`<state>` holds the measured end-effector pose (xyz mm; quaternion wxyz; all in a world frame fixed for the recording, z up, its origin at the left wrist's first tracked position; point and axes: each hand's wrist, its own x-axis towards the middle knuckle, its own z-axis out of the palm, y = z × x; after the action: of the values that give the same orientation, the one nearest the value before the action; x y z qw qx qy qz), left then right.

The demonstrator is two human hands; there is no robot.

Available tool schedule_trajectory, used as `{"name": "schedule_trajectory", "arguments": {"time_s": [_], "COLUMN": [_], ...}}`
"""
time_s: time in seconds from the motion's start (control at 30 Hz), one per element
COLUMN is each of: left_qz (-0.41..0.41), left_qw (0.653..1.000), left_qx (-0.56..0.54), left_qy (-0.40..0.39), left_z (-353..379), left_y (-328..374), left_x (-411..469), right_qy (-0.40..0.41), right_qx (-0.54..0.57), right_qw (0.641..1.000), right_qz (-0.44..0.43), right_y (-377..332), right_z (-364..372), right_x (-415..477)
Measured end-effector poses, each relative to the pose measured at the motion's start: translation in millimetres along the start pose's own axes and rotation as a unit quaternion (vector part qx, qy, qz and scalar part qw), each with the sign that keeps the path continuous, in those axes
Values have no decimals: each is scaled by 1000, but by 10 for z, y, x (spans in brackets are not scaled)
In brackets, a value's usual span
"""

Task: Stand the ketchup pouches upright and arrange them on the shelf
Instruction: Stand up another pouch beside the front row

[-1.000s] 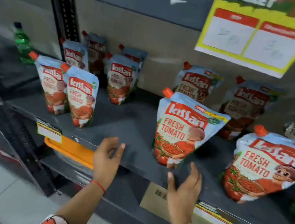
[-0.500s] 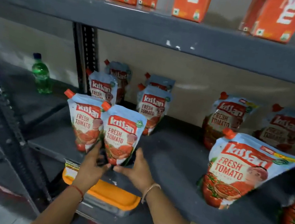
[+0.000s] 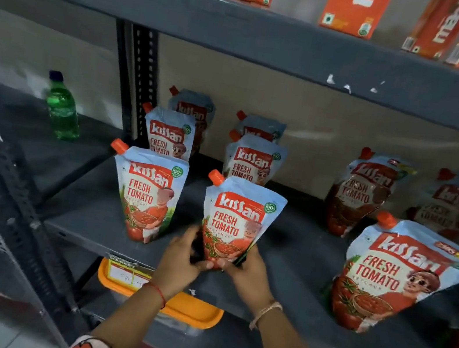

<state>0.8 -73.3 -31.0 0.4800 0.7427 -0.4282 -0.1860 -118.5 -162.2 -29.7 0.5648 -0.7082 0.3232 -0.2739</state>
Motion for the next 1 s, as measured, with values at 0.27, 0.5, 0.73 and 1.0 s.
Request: {"name": "schedule_trajectory", "arguments": {"time_s": [0.27,0.5,0.73,1.0], "left_qz": [-2,-70,-81,-107], "left_qw": [970,983,980,985], "left_qx": [-68,-107,-167,-136], "left_qy": [232,133,66,18], "left_z": [-287,-1036,-1225,-1488], "left_y": [-94,-480,-569,-738], "left_x": [-353,-4,164,194], "right_qy": [176,-26,-44,-32], "right_qx": [-83,-38,-94,-79], "right_qw": [975,999,994,996], "right_qz": [-112,-14,34,23], "right_y": [-33,-311,-326,-407], "right_z": [213,1018,1425,1624], "right_x": [-629,-158,453,344]}}
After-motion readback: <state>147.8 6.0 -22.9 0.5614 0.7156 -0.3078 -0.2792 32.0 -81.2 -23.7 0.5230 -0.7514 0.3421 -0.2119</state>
